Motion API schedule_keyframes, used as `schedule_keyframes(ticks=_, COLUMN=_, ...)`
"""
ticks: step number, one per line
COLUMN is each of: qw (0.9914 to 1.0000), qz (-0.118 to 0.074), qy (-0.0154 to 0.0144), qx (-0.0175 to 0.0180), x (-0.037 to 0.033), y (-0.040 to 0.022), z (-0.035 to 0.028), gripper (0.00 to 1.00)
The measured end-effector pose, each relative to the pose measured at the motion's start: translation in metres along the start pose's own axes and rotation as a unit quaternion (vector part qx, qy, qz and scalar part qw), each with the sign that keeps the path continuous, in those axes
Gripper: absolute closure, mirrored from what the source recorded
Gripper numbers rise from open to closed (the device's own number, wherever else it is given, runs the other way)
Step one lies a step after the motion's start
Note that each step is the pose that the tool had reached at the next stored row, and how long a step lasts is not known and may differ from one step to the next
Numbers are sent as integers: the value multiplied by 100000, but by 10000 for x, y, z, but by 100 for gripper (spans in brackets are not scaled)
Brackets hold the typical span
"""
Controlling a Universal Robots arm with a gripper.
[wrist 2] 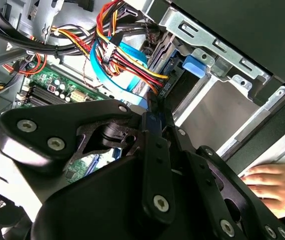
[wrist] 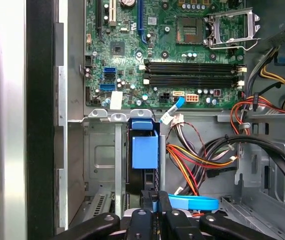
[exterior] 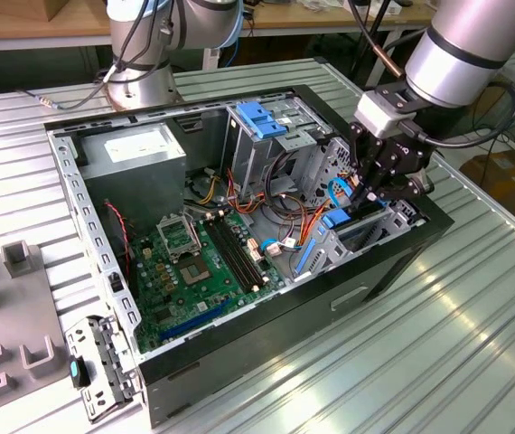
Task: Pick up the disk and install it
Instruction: 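Insert the second disk wire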
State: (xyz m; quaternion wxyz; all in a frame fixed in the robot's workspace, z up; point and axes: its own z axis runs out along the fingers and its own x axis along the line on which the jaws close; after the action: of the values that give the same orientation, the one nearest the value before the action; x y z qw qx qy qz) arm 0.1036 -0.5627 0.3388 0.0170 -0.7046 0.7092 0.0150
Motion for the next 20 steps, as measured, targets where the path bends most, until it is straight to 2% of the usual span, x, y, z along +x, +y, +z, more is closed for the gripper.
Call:
schedule_keyframes(ticks=3, qw=100000, qz=-8, qy=-78, qx=7, x=1, y=-1, z=7, gripper=83)
schedule_keyframes(ticks=4, qw=100000, qz=-8, qy=-13, qx=0, x=0, y=-1, z=-4, gripper=76)
schedule_keyframes(ticks=5, qw=100000, qz=-4, qy=-32, qx=0, x=-1, y=-1, z=-21, gripper=76)
schedule_keyframes(ticks=6, qw=100000, qz=0, qy=-33, qx=3, x=-2, y=0, z=-48, gripper=76)
schedule_keyframes(ticks=8, qw=100000, qz=1, qy=-2, qx=2, x=-7, y=-1, z=-168, gripper=76)
schedule_keyframes(ticks=12, qw=100000, qz=-1, qy=-2, qx=0, x=-8, y=-1, z=-181, gripper=78)
schedule_keyframes(ticks=14, qw=100000, qz=-1, qy=-6, qx=0, x=-8, y=-1, z=-183, gripper=89)
schedule_keyframes(ticks=20, qw=100000, qz=-1, qy=-2, qx=0, x=-8, y=-1, z=-192, gripper=89)
